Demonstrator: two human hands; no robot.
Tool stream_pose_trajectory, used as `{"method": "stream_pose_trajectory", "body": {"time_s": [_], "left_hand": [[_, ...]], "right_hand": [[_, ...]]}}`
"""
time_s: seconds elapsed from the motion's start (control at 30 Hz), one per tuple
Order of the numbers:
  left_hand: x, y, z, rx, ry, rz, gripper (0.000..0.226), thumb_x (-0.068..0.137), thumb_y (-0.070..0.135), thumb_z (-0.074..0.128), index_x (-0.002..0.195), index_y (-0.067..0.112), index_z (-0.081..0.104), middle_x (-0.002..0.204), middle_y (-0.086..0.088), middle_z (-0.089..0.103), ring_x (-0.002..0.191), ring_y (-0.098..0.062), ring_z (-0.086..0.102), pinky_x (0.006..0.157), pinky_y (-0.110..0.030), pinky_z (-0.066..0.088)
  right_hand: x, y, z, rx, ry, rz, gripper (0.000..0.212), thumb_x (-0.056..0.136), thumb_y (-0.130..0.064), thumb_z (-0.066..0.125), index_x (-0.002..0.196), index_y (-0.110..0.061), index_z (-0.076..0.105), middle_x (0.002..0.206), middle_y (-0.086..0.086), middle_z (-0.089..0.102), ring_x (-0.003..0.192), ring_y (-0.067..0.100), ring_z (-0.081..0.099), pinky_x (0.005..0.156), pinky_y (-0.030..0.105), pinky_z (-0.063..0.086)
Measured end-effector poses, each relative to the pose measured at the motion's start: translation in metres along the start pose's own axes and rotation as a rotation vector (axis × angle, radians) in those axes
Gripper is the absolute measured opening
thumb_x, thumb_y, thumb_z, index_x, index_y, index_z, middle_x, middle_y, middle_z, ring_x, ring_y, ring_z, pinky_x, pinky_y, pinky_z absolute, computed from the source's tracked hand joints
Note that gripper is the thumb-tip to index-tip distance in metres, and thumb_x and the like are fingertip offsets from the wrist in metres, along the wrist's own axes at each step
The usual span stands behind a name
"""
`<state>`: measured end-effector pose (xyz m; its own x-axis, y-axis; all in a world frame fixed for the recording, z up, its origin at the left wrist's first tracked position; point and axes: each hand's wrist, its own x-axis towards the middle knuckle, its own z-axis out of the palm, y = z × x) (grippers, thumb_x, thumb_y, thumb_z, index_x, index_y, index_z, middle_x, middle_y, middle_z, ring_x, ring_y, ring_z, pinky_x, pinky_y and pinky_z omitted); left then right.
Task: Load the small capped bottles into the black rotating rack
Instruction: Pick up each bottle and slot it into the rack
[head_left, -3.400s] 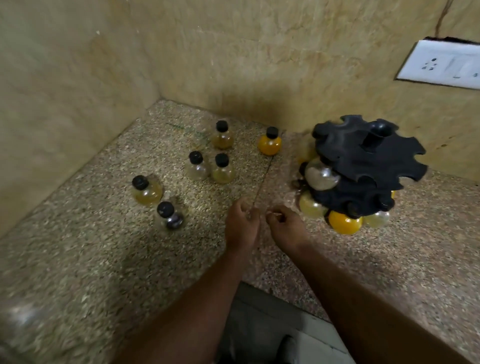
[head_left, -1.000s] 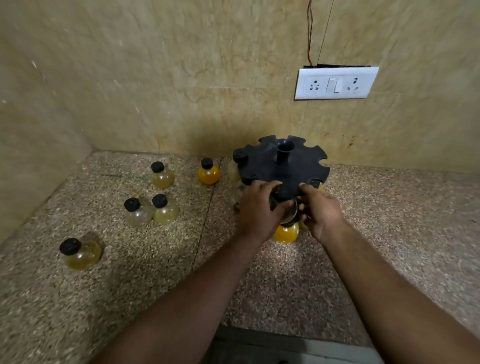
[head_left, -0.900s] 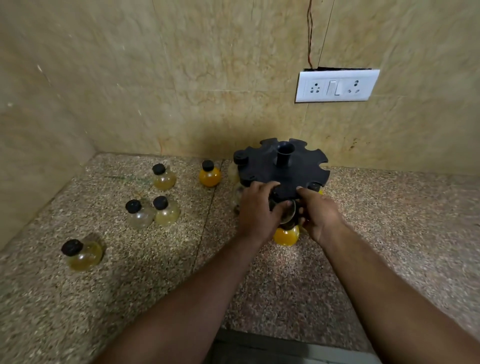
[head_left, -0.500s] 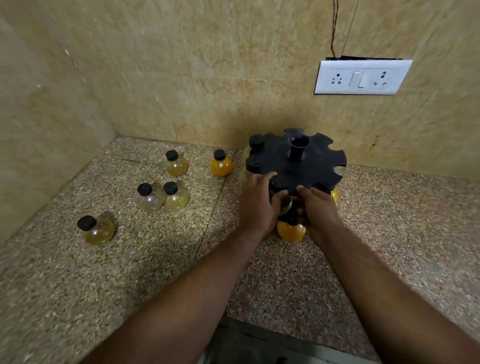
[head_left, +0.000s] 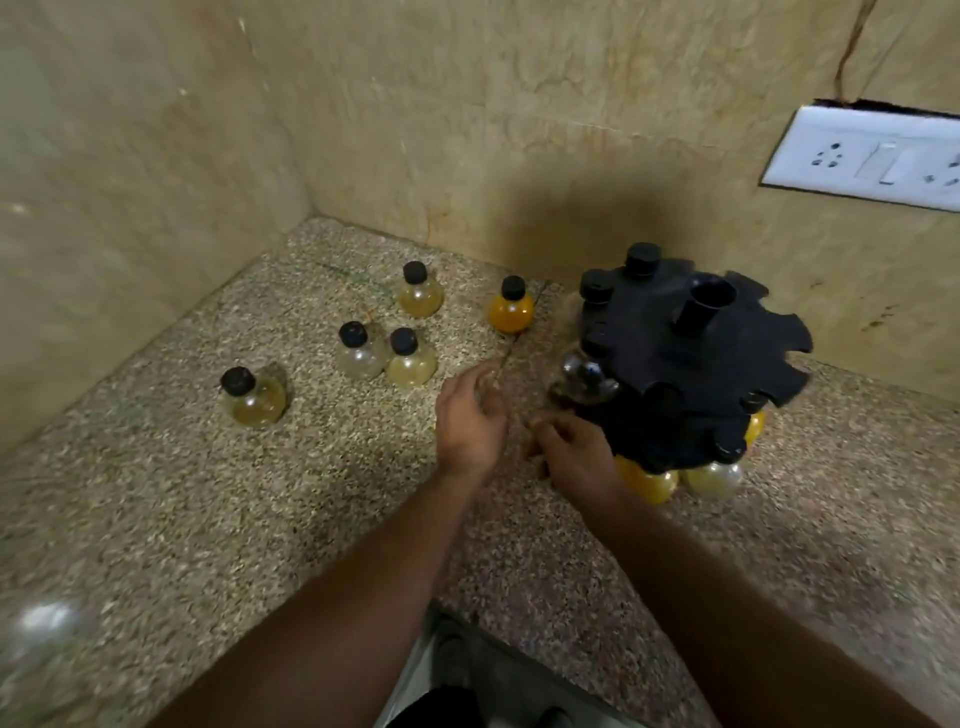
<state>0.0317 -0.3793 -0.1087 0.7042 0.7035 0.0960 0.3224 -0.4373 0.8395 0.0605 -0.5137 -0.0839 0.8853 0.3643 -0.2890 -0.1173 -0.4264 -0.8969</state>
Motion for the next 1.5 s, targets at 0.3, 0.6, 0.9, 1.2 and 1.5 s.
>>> {"method": "stream_pose_trajectory", "body": {"time_s": [0.3,0.6,0.9,1.2,1.5], "left_hand": [[0.043,-0.077,-0.036,-0.021,0.058,-0.262,0.047,0.093,0.033,0.057,0.136,0.014,0.053,0.126,-0.01,0.057,0.116,-0.028,0.056,0.097,-0.037,0.047],[0.094,-0.099,-0.049,0.08,0.014,-0.077,0.067,0.092,0.03,0.065,0.15,0.014,0.035,0.152,-0.012,0.036,0.132,-0.031,0.047,0.096,-0.037,0.048],[0.133,-0.102,-0.058,0.082,-0.035,0.008,0.055,0.091,0.038,0.068,0.141,0.023,0.051,0.137,0.002,0.059,0.129,-0.018,0.053,0.104,-0.039,0.047],[0.123,-0.094,-0.053,0.1,0.017,0.029,0.053,0.084,0.04,0.075,0.131,0.019,0.06,0.125,0.001,0.066,0.117,-0.018,0.061,0.095,-0.036,0.051],[0.081,-0.055,-0.054,0.099,0.022,0.048,0.053,0.082,0.04,0.076,0.13,0.023,0.06,0.124,0.003,0.065,0.115,-0.018,0.061,0.088,-0.029,0.048]], "right_hand": [[0.058,-0.011,0.088,-0.389,-0.11,-0.052,0.026,0.096,-0.034,0.057,0.12,-0.025,0.064,0.108,-0.001,0.069,0.08,0.009,0.062,0.069,0.022,0.043],[0.097,0.006,0.139,-0.985,-0.321,0.032,0.085,0.088,-0.069,0.05,0.158,-0.034,0.015,0.169,0.01,0.004,0.153,0.041,0.005,0.114,0.066,0.018],[0.117,0.011,0.159,-1.012,-0.387,0.097,0.123,0.069,-0.091,0.053,0.155,-0.043,-0.021,0.163,0.004,-0.035,0.148,0.047,-0.027,0.108,0.081,0.001],[0.114,0.008,0.145,-0.985,-0.343,0.049,0.105,0.081,-0.075,0.059,0.159,-0.04,-0.003,0.169,0.004,-0.015,0.153,0.043,-0.013,0.113,0.074,0.011],[0.076,0.001,0.107,-0.65,-0.026,-0.066,0.068,0.089,-0.039,0.068,0.149,-0.02,0.043,0.141,0.011,0.057,0.125,0.032,0.057,0.095,0.037,0.048]]}}
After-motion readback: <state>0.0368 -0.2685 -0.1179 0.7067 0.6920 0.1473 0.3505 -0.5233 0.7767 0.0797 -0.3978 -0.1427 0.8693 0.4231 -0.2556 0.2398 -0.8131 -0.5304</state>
